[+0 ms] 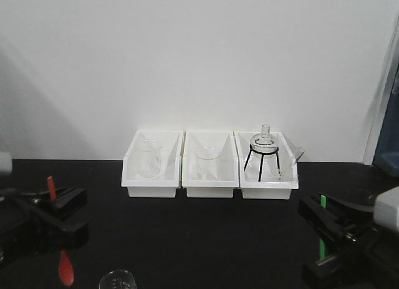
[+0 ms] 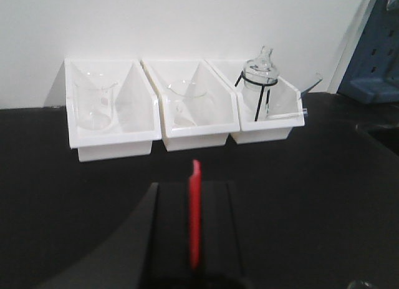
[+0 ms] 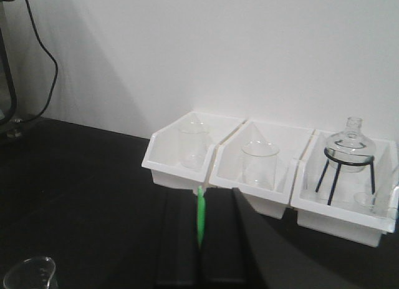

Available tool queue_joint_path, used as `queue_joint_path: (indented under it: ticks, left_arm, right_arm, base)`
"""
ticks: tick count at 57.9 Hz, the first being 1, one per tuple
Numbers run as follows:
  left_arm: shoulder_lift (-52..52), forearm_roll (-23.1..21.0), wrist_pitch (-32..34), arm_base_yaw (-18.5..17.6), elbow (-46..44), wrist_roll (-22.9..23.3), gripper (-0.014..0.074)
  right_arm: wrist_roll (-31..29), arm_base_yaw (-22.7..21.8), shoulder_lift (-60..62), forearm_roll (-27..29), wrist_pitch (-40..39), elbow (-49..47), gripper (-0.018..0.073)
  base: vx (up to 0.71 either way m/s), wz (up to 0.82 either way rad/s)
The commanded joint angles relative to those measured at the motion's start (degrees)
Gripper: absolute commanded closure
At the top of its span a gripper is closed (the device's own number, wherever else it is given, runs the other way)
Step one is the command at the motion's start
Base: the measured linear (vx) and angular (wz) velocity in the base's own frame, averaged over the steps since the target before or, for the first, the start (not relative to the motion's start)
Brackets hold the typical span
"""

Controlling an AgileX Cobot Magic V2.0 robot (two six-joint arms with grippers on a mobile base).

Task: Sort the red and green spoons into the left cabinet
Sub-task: 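Lift both spoons up out of their beakers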

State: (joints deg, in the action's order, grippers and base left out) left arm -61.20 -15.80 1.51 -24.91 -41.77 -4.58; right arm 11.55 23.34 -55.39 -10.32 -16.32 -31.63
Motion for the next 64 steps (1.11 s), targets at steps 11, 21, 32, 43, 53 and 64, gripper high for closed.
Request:
queue_joint_path:
  ticks: [11, 21, 32, 43, 53, 64]
  left_arm:
    - [13.73, 0.26, -4.35, -0.25, 4.2, -1.67, 0.0596]
    - [16.45, 0.26, -4.81, -0.25, 4.2, -3.1, 0.0596]
    - [16.55, 0.1, -4.88, -0.25, 4.2, -3.1, 0.0596]
    - [16.55, 0.1, -4.99, -0.25, 4.2, -3.1, 0.0596]
    - [16.55, 0.1, -4.99, -0.25, 4.2, -3.1, 0.0596]
    - [16.55, 0.1, -4.99, -0.25, 4.2, -3.1, 0.0596]
  right_arm:
    - [-2.37, 0.16, 13.73, -0.23, 11.44, -1.37, 0.0561]
    - [-3.65, 0.16, 16.86, -0.23, 13.32, -1.37, 0.0561]
    - [-3.19, 0.16, 16.91, 0.16, 11.67, -1.37, 0.0561]
    - [-3.19, 0.16, 16.91, 0.16, 11.81, -1.37, 0.0561]
    - [-3.19, 0.16, 16.91, 0.16, 11.81, -1.37, 0.0561]
    - [-3.19, 0.16, 16.91, 0.16, 11.81, -1.37, 0.0561]
  base:
    - [0.0, 0.0]
    - [0.0, 0.0]
    - [0.0, 0.0]
    - [0.0, 0.0]
    - [0.0, 0.0]
    - [0.0, 0.0]
